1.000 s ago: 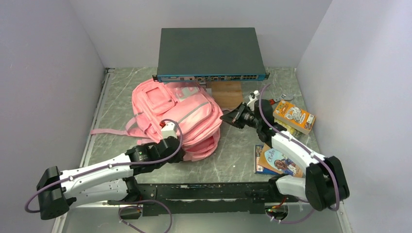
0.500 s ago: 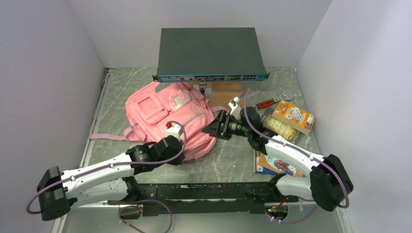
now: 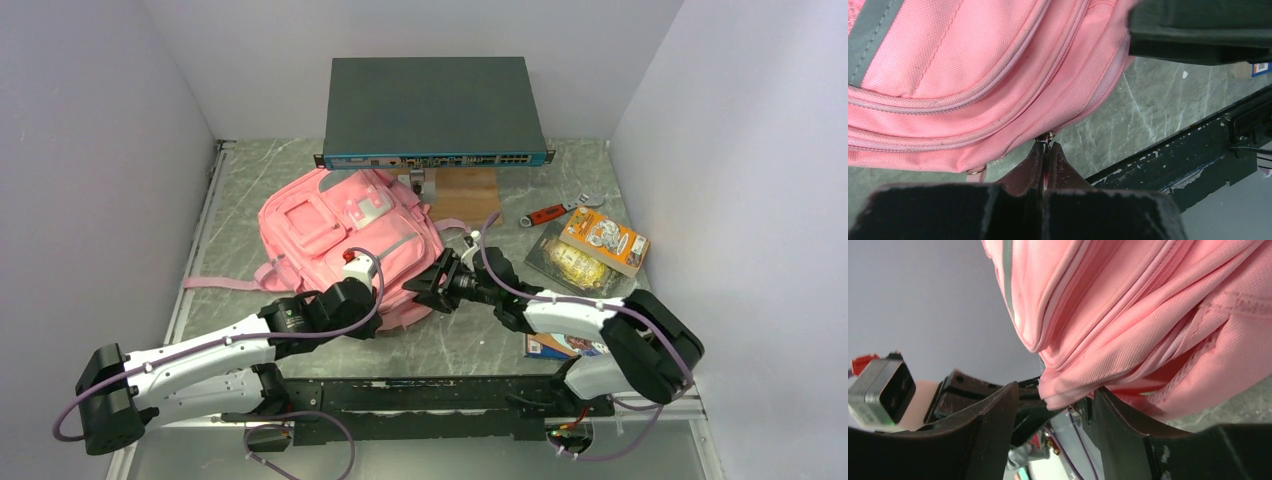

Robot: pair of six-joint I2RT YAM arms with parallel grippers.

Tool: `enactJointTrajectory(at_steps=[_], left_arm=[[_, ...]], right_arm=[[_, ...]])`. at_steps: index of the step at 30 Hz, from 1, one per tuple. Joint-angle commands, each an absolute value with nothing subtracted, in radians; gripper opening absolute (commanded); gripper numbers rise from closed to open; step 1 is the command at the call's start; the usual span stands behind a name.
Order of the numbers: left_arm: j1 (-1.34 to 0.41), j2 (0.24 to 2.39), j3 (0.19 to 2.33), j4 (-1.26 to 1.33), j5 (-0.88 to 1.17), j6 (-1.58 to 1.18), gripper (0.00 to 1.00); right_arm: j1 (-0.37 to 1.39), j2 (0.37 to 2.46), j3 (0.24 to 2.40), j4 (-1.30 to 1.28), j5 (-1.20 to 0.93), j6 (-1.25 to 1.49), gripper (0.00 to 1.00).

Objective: Pack the student bag
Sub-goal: Unzip the student bag at the center of the board.

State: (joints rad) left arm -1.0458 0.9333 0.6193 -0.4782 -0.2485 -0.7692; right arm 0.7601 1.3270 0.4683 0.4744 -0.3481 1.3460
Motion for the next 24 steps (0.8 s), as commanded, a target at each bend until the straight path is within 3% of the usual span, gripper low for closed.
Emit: enactJointTrajectory(at_steps=[1, 6, 12, 19, 24], left_arm=[[-1.046, 0.916, 0.654, -0.365, -0.189, -0.778, 0.0], [-1.046, 0.918, 0.653, -0.346, -0.163, -0.769, 0.0], [-1.046, 0.941, 0.661, -0.422, -0.219, -0.803, 0.0], [-0.981, 0.98, 0.701, -0.716, -0.405, -1.013, 0.0], [-0.905, 0.984, 0.718, -0.804, -0.444, -1.013, 0.0]], right_arm=[[0.767, 1.398, 0.48, 0.669, -0.317, 1.473, 0.58], [0.774, 1.457, 0.507, 0.672, -0.282, 1.505, 0.47], [0.77, 1.482, 0.508, 0.734, -0.293, 1.517, 0.02], [0.644, 1.428, 0.406, 0.907, -0.427, 1.61, 0.0], [0.578, 1.342, 0.426, 0.803, -0.513, 1.569, 0.0]])
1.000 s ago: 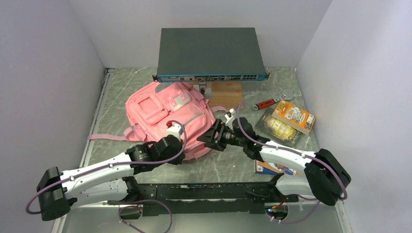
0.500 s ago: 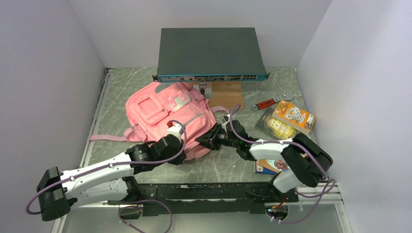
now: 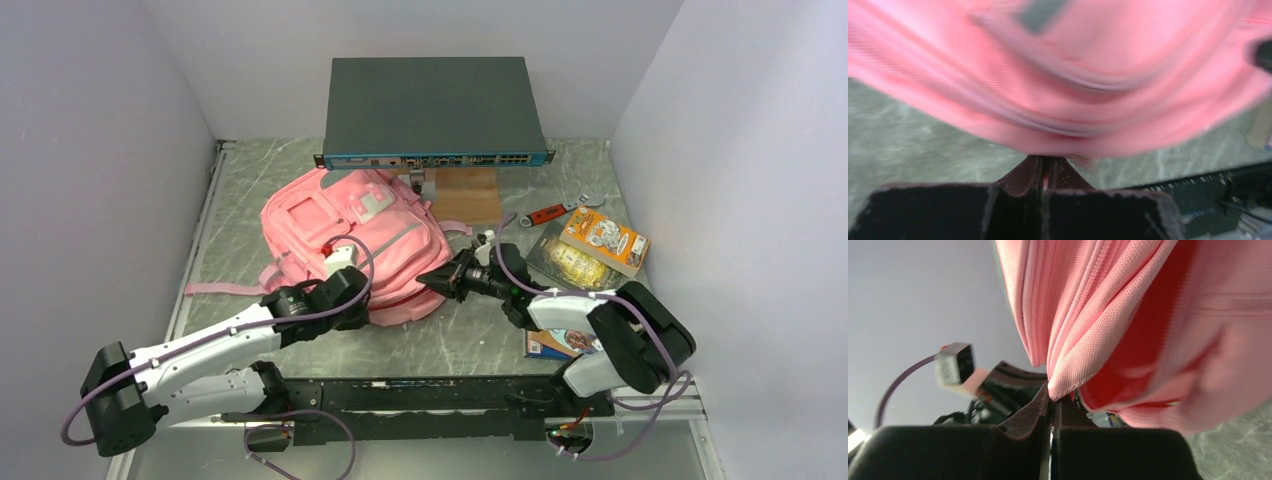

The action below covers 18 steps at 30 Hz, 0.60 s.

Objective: Pack the student bag
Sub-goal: Unzip the student bag at the center of the board.

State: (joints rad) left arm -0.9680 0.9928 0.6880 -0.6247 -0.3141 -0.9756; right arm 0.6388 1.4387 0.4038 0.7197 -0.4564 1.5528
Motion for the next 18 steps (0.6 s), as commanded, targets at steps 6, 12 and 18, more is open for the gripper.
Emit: enactJointTrajectory(at_steps=[6, 12, 18], left_arm=[[-0.795, 0.928, 0.702, -0.852, -0.504, -0.991, 0.0], [-0.661, 0.934, 0.675, -0.802, -0.508, -0.945, 0.0], [-0.524, 1.006, 0.666, -0.757, -0.469, -0.905, 0.0]], right_arm=[[0.543, 1.277, 0.441, 0.744, -0.53, 1.545, 0.0], [0.545, 1.317, 0.478, 0.779, -0.566, 1.547, 0.0], [0.605, 1.356, 0.583, 0.702, -0.578, 1.463, 0.0]])
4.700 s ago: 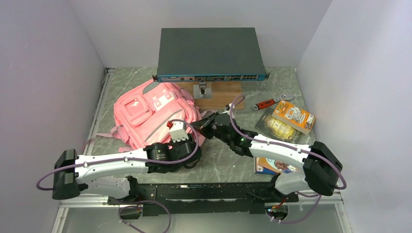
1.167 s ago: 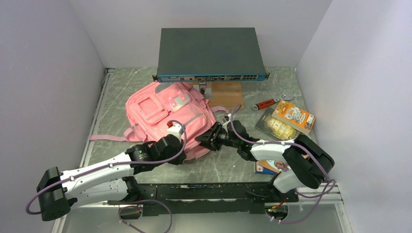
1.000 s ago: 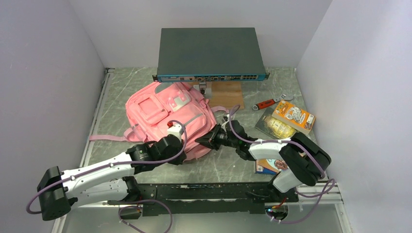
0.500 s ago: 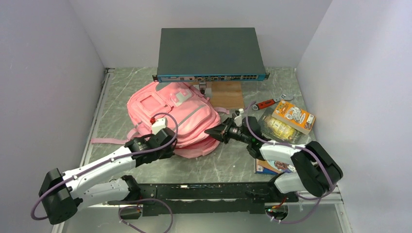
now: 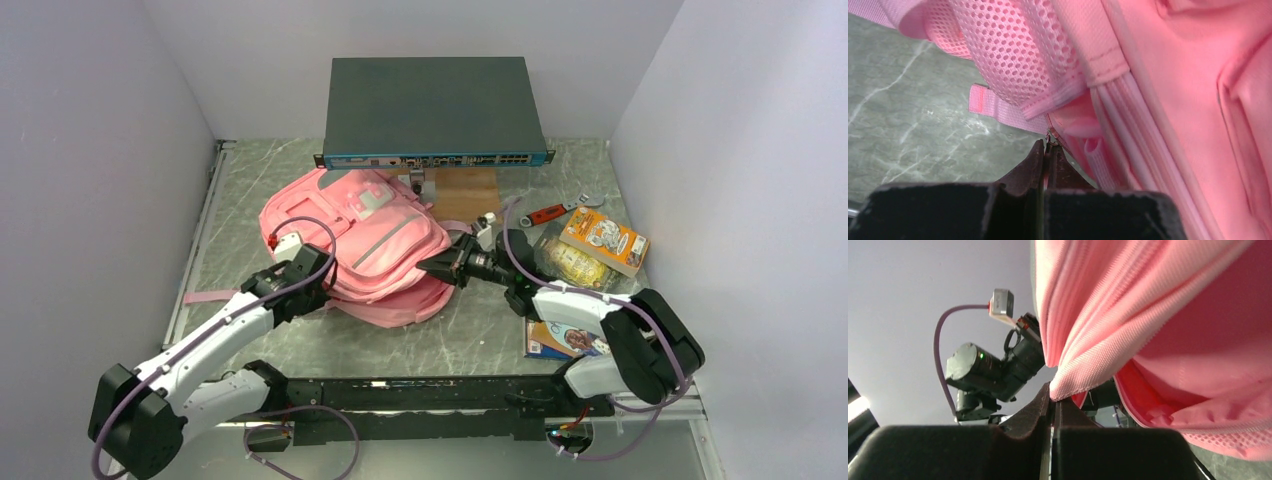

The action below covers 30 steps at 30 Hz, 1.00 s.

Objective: Pack the student bag
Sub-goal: Unzip the student bag at the center of the board, then pick up the book from the center of the board.

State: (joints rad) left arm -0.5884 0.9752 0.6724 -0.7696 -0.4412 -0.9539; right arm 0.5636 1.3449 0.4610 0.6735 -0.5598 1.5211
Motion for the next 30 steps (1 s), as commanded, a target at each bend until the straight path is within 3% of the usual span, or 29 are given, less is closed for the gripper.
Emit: enactJointTrajectory(at_steps=[1, 2, 3, 4, 5, 6, 9, 11, 13, 16, 19, 23, 30], left_arm=[[-0.516, 1.008, 0.672, -0.76, -0.457, -0.9, 0.0], [-0.51, 1.007, 0.681, -0.774, -0.444, -0.898, 0.0], [-0.507, 0.999, 0.693, -0.794, -0.432, -0.899, 0.06], [-0.506, 0.982, 0.7, -0.805, -0.421, -0.894, 0.17], [-0.506, 0.948, 0.705, -0.814, -0.407, -0.891, 0.38], [-0.506, 0.915, 0.707, -0.824, -0.393, -0.892, 0.52], [-0.506, 0.792, 0.707, -0.859, -0.34, -0.907, 0.82], [-0.506, 0.713, 0.706, -0.873, -0.314, -0.912, 0.96], [-0.506, 0.64, 0.706, -0.854, -0.283, -0.888, 1.0], [-0.506, 0.571, 0.716, -0.795, -0.222, -0.809, 1.0], [-0.506, 0.552, 0.733, -0.707, -0.144, -0.725, 1.0], [-0.506, 0.624, 0.773, -0.564, 0.0, -0.594, 1.0], [-0.511, 0.837, 0.876, -0.427, 0.224, -0.471, 1.0]], right_arm=[[0.628, 1.368, 0.598, 0.703, -0.564, 1.454, 0.0], [0.651, 1.377, 0.609, 0.697, -0.547, 1.445, 0.0], [0.669, 1.385, 0.617, 0.688, -0.524, 1.43, 0.0], [0.685, 1.394, 0.627, 0.674, -0.5, 1.414, 0.0], [0.699, 1.405, 0.638, 0.666, -0.484, 1.4, 0.0], [0.712, 1.422, 0.654, 0.663, -0.475, 1.382, 0.0], [0.745, 1.501, 0.733, 0.605, -0.482, 1.31, 0.0], [0.763, 1.553, 0.793, 0.577, -0.51, 1.243, 0.0], [0.765, 1.582, 0.842, 0.494, -0.544, 1.152, 0.05], [0.759, 1.528, 0.874, 0.286, -0.494, 0.946, 0.36], [0.752, 1.463, 0.917, 0.025, -0.394, 0.705, 0.54], [0.695, 1.339, 0.859, -0.152, -0.319, 0.571, 0.69], [0.437, 1.048, 0.691, -0.364, -0.14, 0.495, 0.84]])
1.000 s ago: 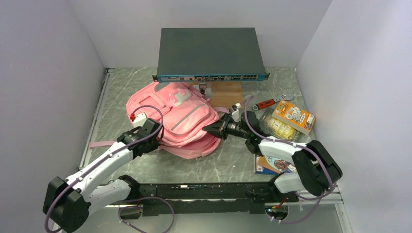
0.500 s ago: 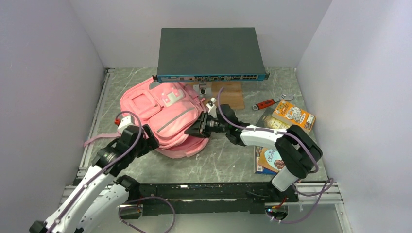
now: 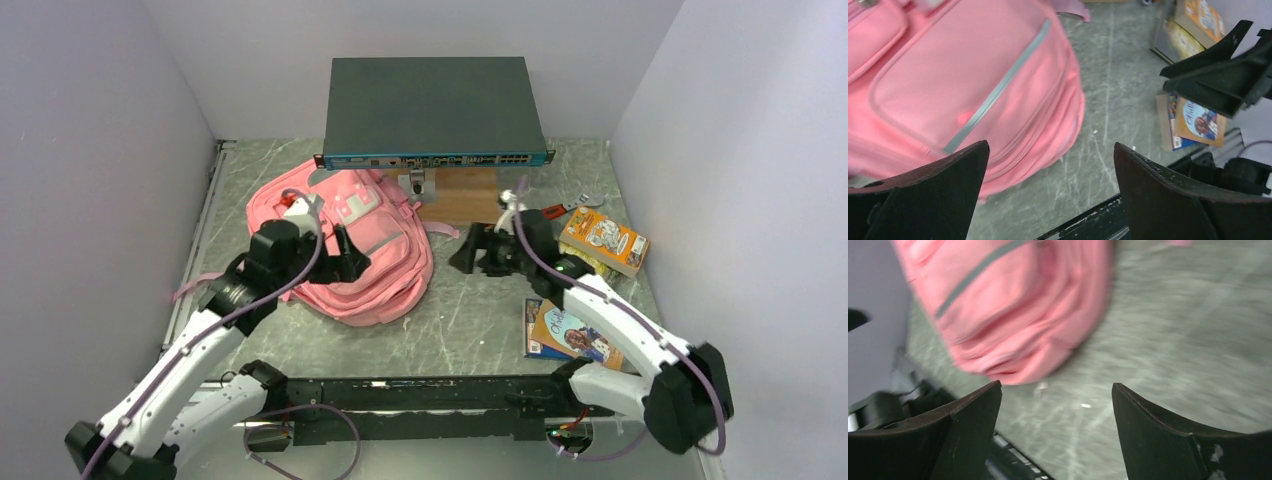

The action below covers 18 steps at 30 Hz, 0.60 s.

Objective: Pack the student bag
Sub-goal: Pick up the book from the center of the board.

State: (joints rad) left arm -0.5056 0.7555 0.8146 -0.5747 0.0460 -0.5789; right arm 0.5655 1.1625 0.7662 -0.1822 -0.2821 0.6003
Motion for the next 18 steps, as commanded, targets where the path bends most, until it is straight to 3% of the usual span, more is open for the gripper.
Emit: enactJointTrajectory(at_steps=[1, 7, 12, 18], left_arm=[[-0.512, 0.854, 0.877, -0.406, 0.252, -0.468, 1.0], [-0.529, 0.931, 0.933, -0.347, 0.391, -0.408, 1.0], [-0.536, 0.986, 1.082, -0.441, 0.395, -0.263, 1.0], [-0.56, 1.032, 1.151, -0.434, 0.384, -0.2, 1.0]], right_arm=[[0.384, 1.02, 0.676, -0.381, -0.114, 0.493, 0.87], [-0.037, 0.992, 0.635, -0.4, -0.026, 0.604, 0.96], [-0.479, 1.023, 0.565, -0.24, -0.138, 0.757, 0.97], [-0.748, 1.095, 0.528, -0.049, -0.148, 0.828, 0.98]])
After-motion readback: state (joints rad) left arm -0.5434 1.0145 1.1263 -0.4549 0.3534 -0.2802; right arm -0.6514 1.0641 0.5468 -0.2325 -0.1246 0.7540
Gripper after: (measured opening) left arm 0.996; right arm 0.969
